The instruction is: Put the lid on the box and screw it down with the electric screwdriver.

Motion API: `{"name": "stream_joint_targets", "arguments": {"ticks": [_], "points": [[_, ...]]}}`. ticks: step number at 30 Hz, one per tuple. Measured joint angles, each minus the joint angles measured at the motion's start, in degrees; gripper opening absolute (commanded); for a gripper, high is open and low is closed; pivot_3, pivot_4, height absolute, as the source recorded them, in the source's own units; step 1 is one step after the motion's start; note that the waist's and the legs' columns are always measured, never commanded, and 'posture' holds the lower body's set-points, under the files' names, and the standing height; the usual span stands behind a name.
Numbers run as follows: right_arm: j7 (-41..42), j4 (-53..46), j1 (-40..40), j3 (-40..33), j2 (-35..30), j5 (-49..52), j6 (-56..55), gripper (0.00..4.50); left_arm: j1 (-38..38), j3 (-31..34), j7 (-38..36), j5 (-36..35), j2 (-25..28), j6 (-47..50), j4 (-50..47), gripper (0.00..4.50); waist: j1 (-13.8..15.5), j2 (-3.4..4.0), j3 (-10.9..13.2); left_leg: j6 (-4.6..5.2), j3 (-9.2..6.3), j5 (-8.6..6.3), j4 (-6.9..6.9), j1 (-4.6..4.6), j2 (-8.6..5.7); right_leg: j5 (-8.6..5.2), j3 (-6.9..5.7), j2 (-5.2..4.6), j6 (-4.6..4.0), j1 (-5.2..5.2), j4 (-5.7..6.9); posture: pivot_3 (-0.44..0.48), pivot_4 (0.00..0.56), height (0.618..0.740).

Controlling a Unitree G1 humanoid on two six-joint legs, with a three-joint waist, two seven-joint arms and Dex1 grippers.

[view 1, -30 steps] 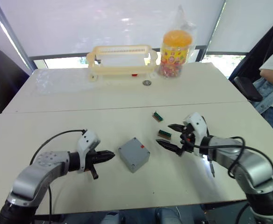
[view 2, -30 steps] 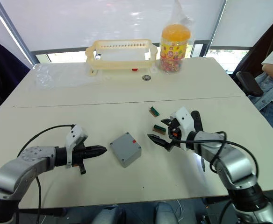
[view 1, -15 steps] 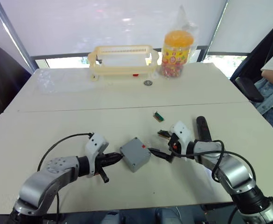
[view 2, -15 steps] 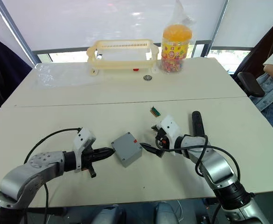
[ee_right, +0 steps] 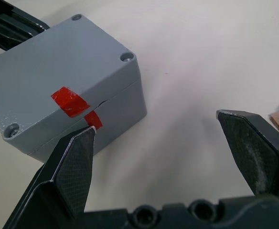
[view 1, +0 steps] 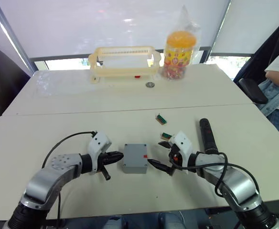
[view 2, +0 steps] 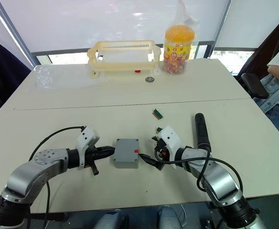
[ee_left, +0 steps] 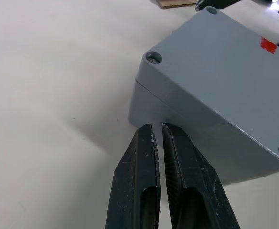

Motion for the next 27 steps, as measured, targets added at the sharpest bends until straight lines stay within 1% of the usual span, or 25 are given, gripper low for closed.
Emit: {"name": "stream_joint_targets", "arguments": {"ticks": [6, 8, 11, 12, 14, 16, 17, 20, 24, 27], "points": [[0.24, 0.0, -0.26, -0.18, -0.25, -0.39, -0.07, 4.44, 0.03, 0.27, -1.38, -0.62, 0.86, 0.41, -0.4, 0.26, -0.01, 0.0, 0.0, 0.0, 0.0, 0.0, 0.0, 0.0, 0.0, 0.0, 0.0, 0.0, 0.0, 0.0, 0.0, 0.0, 0.15, 0.74], [1.77, 0.02, -1.01, -2.53, -1.28, 1.43, 0.29, 4.44, 0.49, 1.23, -3.75, -2.74, 3.86, 1.7, -1.83, 0.26, -0.03, 0.0, 0.01, 0.0, 0.0, 0.0, 0.0, 0.0, 0.0, 0.0, 0.01, 0.0, 0.0, 0.0, 0.0, 0.0, 0.15, 0.74], [5.03, 0.04, -4.84, -10.98, -3.21, 8.51, 3.96, 4.44, -0.24, 5.87, -8.36, -6.5, 10.5, 4.07, -2.14, 0.26, -0.05, 0.01, 0.05, 0.01, 0.0, 0.0, 0.0, 0.0, 0.03, -0.04, -0.01, 0.01, -0.07, 0.0, 0.01, 0.0, 0.15, 0.74], [5.45, 0.21, -6.67, -13.56, -3.42, 10.7, 5.29, 4.44, -1.38, 7.21, -9.48, -7.52, 12.16, 4.72, -2.01, 0.26, -0.05, 0.0, 0.05, 0.01, -0.02, 0.0, 0.0, -0.01, 0.03, -0.08, -0.03, 0.03, -0.13, 0.0, 0.0, 0.0, 0.15, 0.74], [5.41, 1.97, -11.41, -17.34, -2.2, 14.67, 7.61, 4.44, -5.99, 9.26, -11.32, -10.06, 13.79, 6.14, -1.49, 0.26, 0.02, -0.01, 0.04, 0.01, -0.03, 0.0, 0.01, 0.03, 0.04, -0.04, -0.08, 0.04, -0.06, 0.06, 0.0, 0.0, 0.15, 0.74], [4.76, 5.27, -15.36, -17.82, -0.94, 15.22, 7.94, 4.44, -10.94, 9.95, -12.51, -12.08, 14.65, 7.49, -0.76, 0.26, -0.02, -0.01, 0.04, 0.01, -0.03, 0.0, 0.0, 0.07, 0.01, -0.01, -0.08, 0.04, 0.0, 0.1, -0.01, 0.0, 0.15, 0.74], [4.08, 8.08, -16.96, -16.6, -0.85, 13.67, 6.92, 4.44, -12.69, 9.82, -13.04, -12.45, 15.33, 7.98, -0.29, 0.26, -0.13, -0.01, 0.04, 0.01, 0.0, -0.01, 0.0, 0.08, -0.03, 0.0, -0.07, 0.04, 0.01, 0.09, -0.01, 0.0, 0.15, 0.74], [1.56, 20.69, -20.8, -11.84, -0.3, 5.5, 0.51, 4.44, -17.74, 8.77, -13.32, -11.84, 16.08, 8.07, 1.91, 0.26, -0.3, -0.01, 0.04, 0.01, 0.09, 0.0, -0.02, 0.08, -0.1, 0.0, -0.01, 0.03, 0.02, 0.05, 0.0, 0.0, 0.15, 0.74], [1.0, 41.82, -27.34, -7.27, 5.22, -2.74, -11.69, 4.44, -22.84, 6.31, -11.55, -9.95, 15.06, 7.93, 4.75, 0.26, -0.74, 0.01, 0.05, -0.05, 0.13, 0.03, -0.11, 0.1, -0.09, 0.02, 0.03, 0.05, 0.01, -0.04, 0.05, 0.0, 0.15, 0.74], [1.43, 53.86, -32.12, -6.41, 9.08, -5.71, -19.23, 4.44, -23.54, 6.28, -9.65, -10.08, 13.27, 8.38, 4.6, 0.26, -1.09, 0.02, 0.06, -0.09, 0.11, 0.05, -0.16, 0.06, -0.06, 0.03, 0.06, 0.05, 0.01, -0.12, 0.08, 0.0, 0.15, 0.74]]}}
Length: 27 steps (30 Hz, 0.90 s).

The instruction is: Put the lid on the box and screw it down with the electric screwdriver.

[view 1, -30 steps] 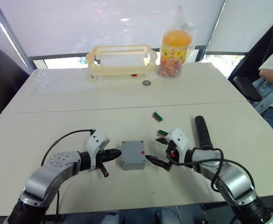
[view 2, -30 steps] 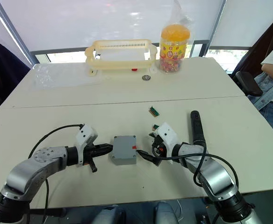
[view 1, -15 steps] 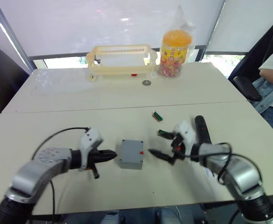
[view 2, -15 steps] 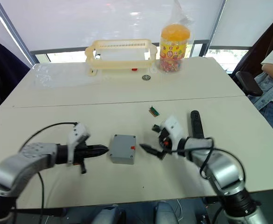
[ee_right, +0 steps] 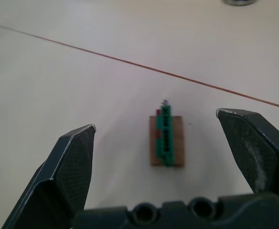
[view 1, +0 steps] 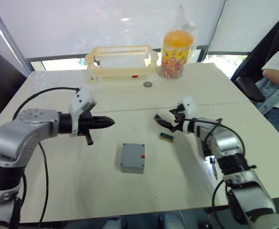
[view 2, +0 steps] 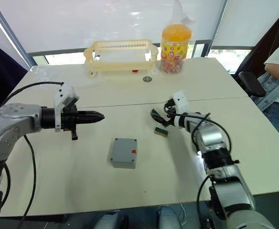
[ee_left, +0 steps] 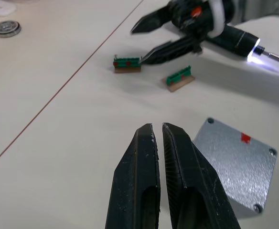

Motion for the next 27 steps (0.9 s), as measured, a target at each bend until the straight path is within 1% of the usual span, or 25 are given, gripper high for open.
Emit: {"name": "stream_joint_targets", "arguments": {"ticks": [3, 5, 9, 11, 15, 24, 27], "points": [[0.17, 8.79, -4.04, -0.1, 2.1, -1.92, -5.99, 4.44, 1.23, -0.13, 1.65, -0.47, -1.18, 1.02, -0.61, 0.26, -0.6, 0.0, 0.0, -0.08, -0.04, 0.04, 0.0, -0.17, 0.03, 0.01, 0.04, -0.03, 0.01, -0.15, 0.0, 0.0, 0.15, 0.74], [0.11, 13.06, -5.76, -0.25, 2.93, -3.02, -8.85, 4.44, 2.22, -0.04, 2.81, -0.71, -1.93, 1.47, -1.24, 0.26, -0.72, 0.0, 0.0, -0.38, -0.06, 0.22, 0.0, -0.22, 0.02, 0.01, 0.04, -0.03, 0.01, -0.19, 0.01, 0.0, 0.15, 0.74], [0.13, 18.96, -7.37, -0.77, 4.51, -4.22, -11.63, 4.44, 4.47, 0.51, 5.6, -1.19, -3.82, 2.15, -2.17, 0.26, -0.82, 0.0, 0.0, -0.37, -0.08, 0.21, 0.0, -0.22, 0.02, 0.01, 0.05, -0.02, 0.01, -0.24, 0.1, 0.0, 0.15, 0.74], [0.24, 21.13, -8.0, -1.22, 5.68, -4.32, -11.97, 4.44, 6.07, 0.76, 6.76, -0.96, -4.29, 1.73, -2.47, 0.26, -0.87, 0.0, 0.0, -0.38, -0.08, 0.22, -0.01, -0.23, 0.02, 0.01, 0.06, -0.01, 0.0, -0.28, 0.11, 0.0, 0.15, 0.74], [0.27, 23.48, -8.64, -2.12, 6.03, -4.57, -12.43, 4.44, 7.81, 0.97, 7.87, 0.01, -5.22, -0.77, -2.49, 0.26, -0.83, 0.01, 0.0, -0.39, -0.08, 0.22, -0.02, -0.28, 0.02, 0.01, 0.07, -0.01, 0.0, -0.33, 0.13, 0.0, 0.15, 0.74], [0.23, 26.15, -10.92, -3.78, 7.79, -4.86, -13.72, 4.44, 10.74, 1.04, 8.74, 1.17, -6.29, -3.53, -2.45, 0.26, -0.86, 0.01, 0.0, -0.41, -0.07, 0.23, -0.03, -0.31, 0.01, 0.02, 0.08, 0.0, -0.01, -0.38, 0.15, 0.0, 0.15, 0.74], [0.15, 26.86, -10.92, -3.79, 7.87, -5.25, -13.84, 3.66, 11.72, 1.01, 8.81, 1.52, -6.3, -4.15, -2.45, 0.26, -0.85, 0.01, 0.0, -0.4, -0.07, 0.23, -0.03, -0.31, 0.01, 0.02, 0.08, 0.0, -0.01, -0.38, 0.15, 0.0, 0.15, 0.74]]}}
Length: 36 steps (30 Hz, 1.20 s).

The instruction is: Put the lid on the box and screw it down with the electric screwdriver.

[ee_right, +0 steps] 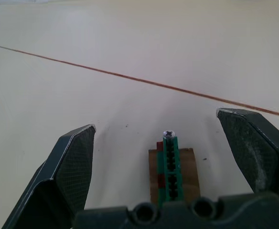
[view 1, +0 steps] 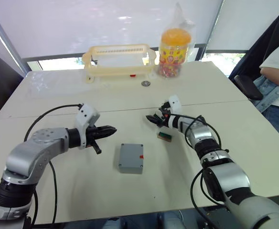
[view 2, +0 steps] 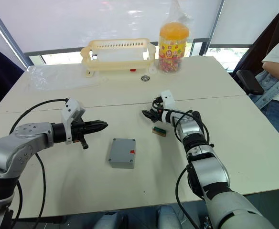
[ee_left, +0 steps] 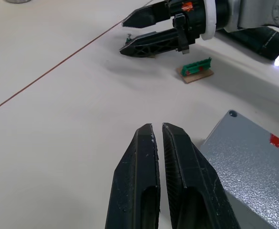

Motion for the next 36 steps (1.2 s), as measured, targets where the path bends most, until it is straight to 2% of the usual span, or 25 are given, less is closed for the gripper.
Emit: {"name": "stream_joint_targets", "arguments": {"ticks": [4, 15, 17, 20, 36], "points": [[-0.38, 1.15, -0.16, -0.58, 0.05, -0.19, -0.57, 1.63, 0.51, -0.16, 0.01, 0.55, -0.07, -0.26, 0.0, 0.26, -0.01, 0.0, 0.0, 0.0, 0.0, 0.0, 0.0, 0.0, 0.0, 0.0, 0.0, 0.0, 0.0, -0.01, 0.01, 0.0, 0.15, 0.74], [-0.6, 1.72, -1.14, -1.36, 0.52, -0.31, -0.82, 1.63, 1.09, -0.57, -0.1, 1.79, -0.29, -1.57, 0.03, 0.26, -0.02, 0.0, 0.0, 0.0, 0.0, 0.0, -0.01, 0.0, -0.01, 0.0, 0.0, 0.01, 0.0, -0.03, 0.04, 0.0, 0.15, 0.74], [-0.64, 1.73, -1.14, -1.36, 0.54, -0.34, -0.82, 1.1, 1.09, -0.74, -0.13, 1.87, -0.29, -1.67, 0.04, 0.26, -0.02, 0.0, 0.0, 0.0, 0.0, 0.0, -0.01, 0.0, -0.01, 0.0, 0.0, 0.01, 0.0, -0.03, 0.04, 0.0, 0.15, 0.74], [-0.7, 1.98, -1.14, -1.35, 0.58, -0.75, -0.83, 0.02, 1.11, -0.83, -0.13, 2.03, -0.29, -1.71, 0.19, 0.26, -0.02, 0.0, 0.0, 0.0, 0.0, 0.0, -0.01, 0.0, -0.01, 0.0, 0.0, 0.01, 0.0, -0.02, 0.04, 0.0, 0.15, 0.74], [-1.01, -0.65, -1.13, -1.95, 0.26, -1.19, -0.89, 0.02, 1.11, -1.4, -0.43, 3.15, -0.87, -2.74, 0.31, 0.26, -0.01, 0.0, 0.0, 0.0, 0.0, 0.0, -0.01, -0.01, 0.0, 0.0, 0.0, 0.01, -0.01, -0.04, 0.05, 0.0, 0.15, 0.74]]}}
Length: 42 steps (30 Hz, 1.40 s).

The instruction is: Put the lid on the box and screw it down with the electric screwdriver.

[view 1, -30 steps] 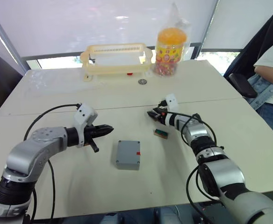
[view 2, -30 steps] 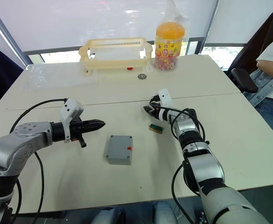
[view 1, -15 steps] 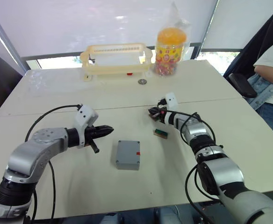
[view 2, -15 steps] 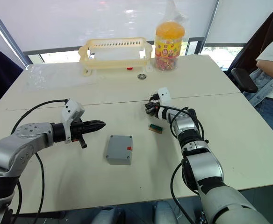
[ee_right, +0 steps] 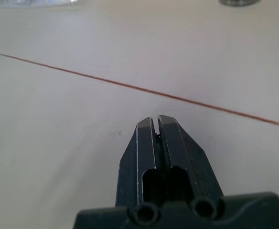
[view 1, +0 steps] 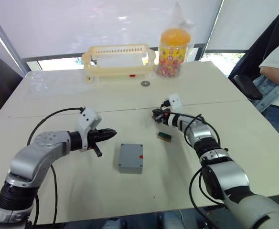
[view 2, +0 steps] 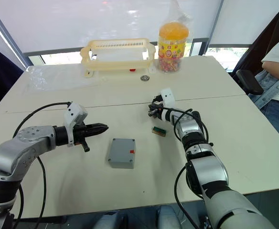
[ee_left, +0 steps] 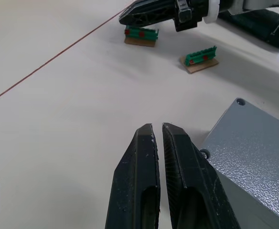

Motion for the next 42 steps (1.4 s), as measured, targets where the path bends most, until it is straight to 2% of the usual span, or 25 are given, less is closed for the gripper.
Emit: {"name": "stream_joint_targets", "arguments": {"ticks": [8, 11, 13, 18, 20, 23, 29, 42], "points": [[0.21, -6.12, 0.41, -1.8, -0.49, 1.24, 4.03, 0.02, 0.04, -0.94, -0.35, 0.51, -0.8, -0.35, 0.57, 0.26, 0.0, 0.0, 0.0, 0.01, 0.0, -0.01, 0.0, 0.0, 0.0, 0.0, 0.0, 0.0, 0.0, -0.01, 0.03, 0.0, 0.15, 0.74], [1.71, -13.69, 3.91, -1.79, -1.15, 2.48, 6.7, 0.02, 0.05, -0.95, -0.98, 0.49, -0.78, -0.37, 0.56, 0.26, 0.05, 0.0, 0.0, 0.02, 0.0, -0.01, 0.0, -0.07, 0.01, 0.0, 0.0, -0.01, 0.0, -0.07, 0.03, 0.0, 0.15, 0.74], [3.82, -23.01, 7.98, -1.74, -2.62, 4.87, 10.43, 0.02, 0.15, -0.86, -1.58, 0.09, -0.31, -0.17, 0.23, 0.26, 0.3, 0.0, 0.0, 0.02, -0.06, -0.01, 0.03, -0.19, 0.03, 0.0, -0.02, -0.02, 0.0, -0.16, 0.05, 0.0, 0.15, 0.74], [9.75, -58.53, 23.18, -2.5, -9.83, 16.75, 25.3, 0.02, 1.42, 0.37, -5.54, -3.43, 4.01, 1.72, -2.76, 0.26, 0.53, 0.0, -0.01, 0.17, -0.07, -0.09, 0.04, -0.22, 0.03, 0.0, -0.03, -0.03, 0.0, -0.17, 0.04, 0.0, 0.15, 0.74], [10.22, -67.95, 27.79, -2.31, -10.96, 20.86, 30.08, 0.02, 1.56, 1.22, -7.12, -5.15, 5.31, 2.39, -4.49, 0.26, 0.23, -0.01, -0.01, 0.17, -0.04, -0.09, 0.05, -0.15, 0.05, 0.0, -0.03, -0.02, 0.0, -0.13, 0.11, 0.0, 0.15, 0.74], [8.86, -76.33, 32.27, -1.86, -10.81, 24.72, 33.8, 0.02, 2.14, 1.27, -9.16, -6.38, 6.76, 2.66, -5.6, 0.26, 0.12, 0.01, -0.02, 0.17, -0.03, -0.09, 0.04, -0.08, 0.07, 0.0, -0.03, 0.01, -0.03, -0.1, 0.18, 0.0, 0.15, 0.74], [6.44, -79.27, 37.04, 3.03, -9.09, 24.36, 32.65, 0.02, 2.59, 0.1, -10.39, -6.36, 7.18, 2.64, -5.58, 0.26, 0.55, -0.01, -0.03, 0.16, -0.01, -0.08, 0.1, -0.08, 0.05, 0.01, -0.02, 0.0, -0.03, -0.06, 0.16, 0.0, 0.15, 0.74], [7.45, -75.1, 38.01, 7.0, -9.31, 20.05, 26.24, 0.02, 4.41, -0.99, -10.29, -5.57, 7.36, 2.19, -6.92, 0.26, 0.63, -0.01, -0.03, 0.16, -0.03, -0.08, 0.11, -0.08, 0.06, 0.01, -0.03, 0.01, -0.04, -0.05, 0.16, 0.0, 0.15, 0.74]]}}
